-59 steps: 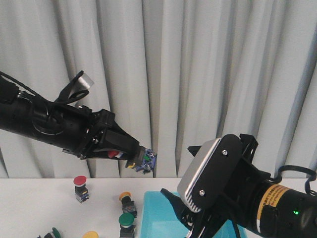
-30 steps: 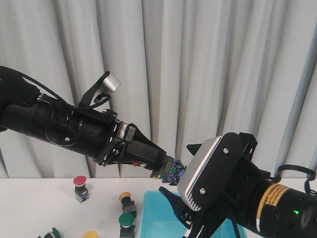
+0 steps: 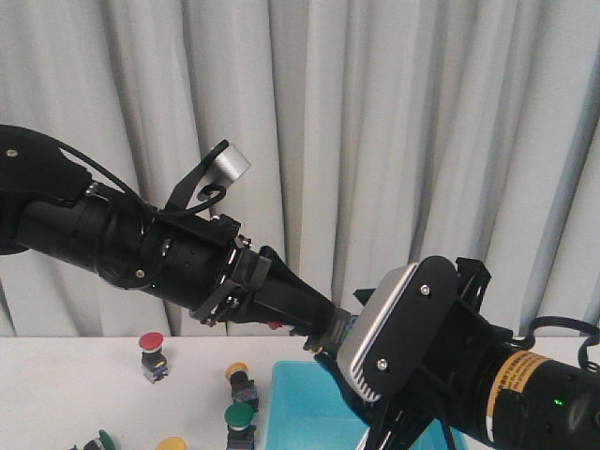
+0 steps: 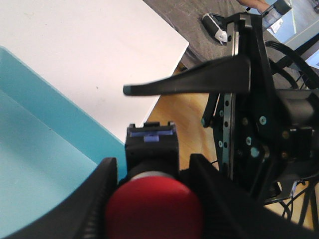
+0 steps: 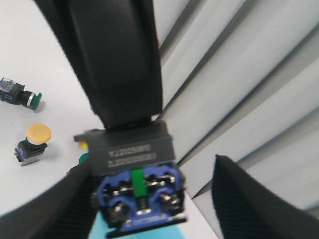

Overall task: Pick red and yellow buttons and place in box
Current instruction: 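Grasp the red button with the right gripper, release left gripper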

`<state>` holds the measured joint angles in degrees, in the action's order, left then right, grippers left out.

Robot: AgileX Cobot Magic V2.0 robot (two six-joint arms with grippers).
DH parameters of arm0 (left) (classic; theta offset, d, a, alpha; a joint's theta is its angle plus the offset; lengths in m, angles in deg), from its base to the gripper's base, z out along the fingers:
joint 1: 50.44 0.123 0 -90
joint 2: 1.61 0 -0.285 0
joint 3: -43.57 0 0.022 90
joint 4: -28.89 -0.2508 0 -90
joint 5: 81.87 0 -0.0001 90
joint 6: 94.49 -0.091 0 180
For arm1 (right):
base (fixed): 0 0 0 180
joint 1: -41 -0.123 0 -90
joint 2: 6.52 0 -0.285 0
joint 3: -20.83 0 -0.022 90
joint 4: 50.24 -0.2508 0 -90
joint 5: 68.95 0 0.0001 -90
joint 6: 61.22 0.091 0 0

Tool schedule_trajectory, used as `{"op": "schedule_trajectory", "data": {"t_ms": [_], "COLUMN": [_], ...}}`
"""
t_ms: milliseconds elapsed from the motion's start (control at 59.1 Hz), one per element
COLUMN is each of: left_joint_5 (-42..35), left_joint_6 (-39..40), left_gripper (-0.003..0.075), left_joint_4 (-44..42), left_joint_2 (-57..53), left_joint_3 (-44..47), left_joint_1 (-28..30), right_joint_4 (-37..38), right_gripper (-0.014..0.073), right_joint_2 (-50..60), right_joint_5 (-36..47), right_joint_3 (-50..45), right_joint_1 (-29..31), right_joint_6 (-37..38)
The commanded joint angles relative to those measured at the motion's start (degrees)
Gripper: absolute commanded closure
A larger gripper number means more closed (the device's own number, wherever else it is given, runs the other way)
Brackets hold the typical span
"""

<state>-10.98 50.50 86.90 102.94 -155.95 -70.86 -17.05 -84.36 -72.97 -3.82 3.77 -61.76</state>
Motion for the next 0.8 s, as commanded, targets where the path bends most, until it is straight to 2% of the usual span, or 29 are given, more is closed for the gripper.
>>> {"op": "schedule_trajectory", "data": {"t_ms": [0, 85, 254, 525, 677, 779], "left_joint_5": [0.4, 0.2, -0.7, -3.3, -6.5, -8.3], "left_joint_6": [-0.5, -0.4, -0.4, -0.8, -0.8, -0.8], "left_gripper": [0.0626, 0.0626, 0.0626, 0.0610, 0.0510, 0.0384], "left_joint_4": [4.7, 4.7, 6.1, 7.0, 7.1, 7.0], "left_joint_2": [-2.9, -2.9, -2.9, -2.9, -2.9, -2.9], "left_joint_3": [-1.8, -1.8, -1.8, -1.8, -1.8, -1.8], "left_joint_1": [-0.4, -0.4, -0.4, -0.4, -0.4, -0.4], "right_joint_4": [-0.3, -0.4, -0.4, -0.4, -0.4, -0.4], "right_gripper": [0.0303, 0.0403, 0.0543, 0.0564, 0.0561, 0.0559], "right_joint_2": [1.0, 1.0, 1.0, 0.3, -0.8, -1.1], "right_joint_5": [4.5, 5.9, 7.4, 7.2, 7.0, 6.9], "right_joint_3": [2.0, 2.0, 2.0, 2.0, 2.0, 2.0], "right_joint_1": [0.0, 0.0, 0.0, 0.0, 0.0, 0.0], "right_joint_6": [-0.3, 0.5, 1.7, 2.7, 2.7, 2.7]}}
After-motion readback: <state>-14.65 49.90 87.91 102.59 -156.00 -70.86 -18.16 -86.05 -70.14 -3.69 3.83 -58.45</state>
